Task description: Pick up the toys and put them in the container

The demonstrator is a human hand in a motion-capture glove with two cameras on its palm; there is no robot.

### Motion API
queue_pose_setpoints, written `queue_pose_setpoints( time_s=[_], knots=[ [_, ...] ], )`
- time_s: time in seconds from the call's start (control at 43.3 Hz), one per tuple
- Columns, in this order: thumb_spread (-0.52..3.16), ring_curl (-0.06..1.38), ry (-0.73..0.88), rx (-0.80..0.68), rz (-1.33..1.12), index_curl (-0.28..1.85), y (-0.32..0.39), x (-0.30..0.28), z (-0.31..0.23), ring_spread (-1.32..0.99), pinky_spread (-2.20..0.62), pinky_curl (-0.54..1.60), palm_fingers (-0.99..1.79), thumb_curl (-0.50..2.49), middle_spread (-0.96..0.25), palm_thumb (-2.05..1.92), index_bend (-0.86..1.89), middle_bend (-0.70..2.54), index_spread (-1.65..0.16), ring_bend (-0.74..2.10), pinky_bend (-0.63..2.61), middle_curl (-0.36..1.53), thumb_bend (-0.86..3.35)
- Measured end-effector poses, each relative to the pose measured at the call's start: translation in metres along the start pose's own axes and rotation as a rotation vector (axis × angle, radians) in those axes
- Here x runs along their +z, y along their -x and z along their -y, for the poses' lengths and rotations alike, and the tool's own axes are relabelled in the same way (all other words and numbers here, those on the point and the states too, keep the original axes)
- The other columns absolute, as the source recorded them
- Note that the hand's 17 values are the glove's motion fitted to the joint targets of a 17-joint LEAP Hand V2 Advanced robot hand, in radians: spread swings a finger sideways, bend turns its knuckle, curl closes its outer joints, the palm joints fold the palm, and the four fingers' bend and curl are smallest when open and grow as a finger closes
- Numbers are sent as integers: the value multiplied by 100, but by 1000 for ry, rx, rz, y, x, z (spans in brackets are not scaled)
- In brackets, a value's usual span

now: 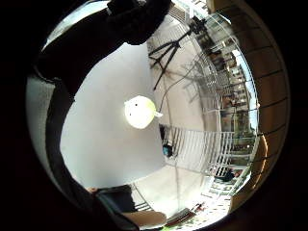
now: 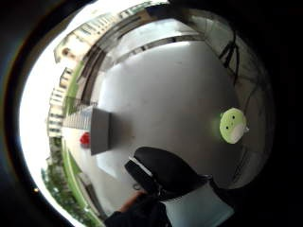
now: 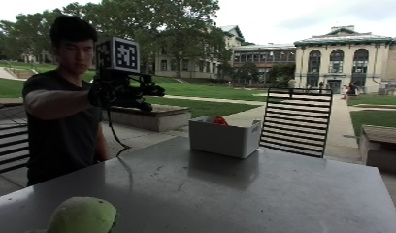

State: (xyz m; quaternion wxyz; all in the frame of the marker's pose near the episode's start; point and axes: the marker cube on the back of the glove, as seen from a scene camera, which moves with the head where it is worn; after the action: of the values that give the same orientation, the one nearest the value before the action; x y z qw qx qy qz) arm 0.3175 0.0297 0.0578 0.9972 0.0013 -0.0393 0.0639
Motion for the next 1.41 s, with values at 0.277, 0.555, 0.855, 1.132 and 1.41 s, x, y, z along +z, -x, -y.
queue_pose_setpoints(
  time_s=[0.277, 0.555, 0.855, 1.132, 1.41],
  knots=[
    [93, 24, 86, 96, 5, 25, -79, 92, -3, -7, 6, 32, -14, 23, -11, -7, 9, 15, -34, 32, 102, 36, -7],
    [93, 26, 189, 177, 33, 18, -129, 178, -10, -5, 7, 35, -16, 23, -11, -5, 4, 16, -33, 35, 112, 34, -5],
    [96, 29, 339, 227, 28, 12, -148, 248, -21, -3, 7, 37, -19, 27, -11, 5, 3, 16, -31, 41, 122, 33, -1],
    [110, 38, 412, 227, 79, 7, -148, 278, -30, -22, -23, 38, 27, 38, -16, 62, 4, 16, -33, 84, 140, 30, 30],
    [93, 46, 287, 302, 78, 11, -147, 270, -27, -43, -45, 32, 96, 52, -34, 89, 18, 51, -35, 105, 115, 43, 42]
  ],
)
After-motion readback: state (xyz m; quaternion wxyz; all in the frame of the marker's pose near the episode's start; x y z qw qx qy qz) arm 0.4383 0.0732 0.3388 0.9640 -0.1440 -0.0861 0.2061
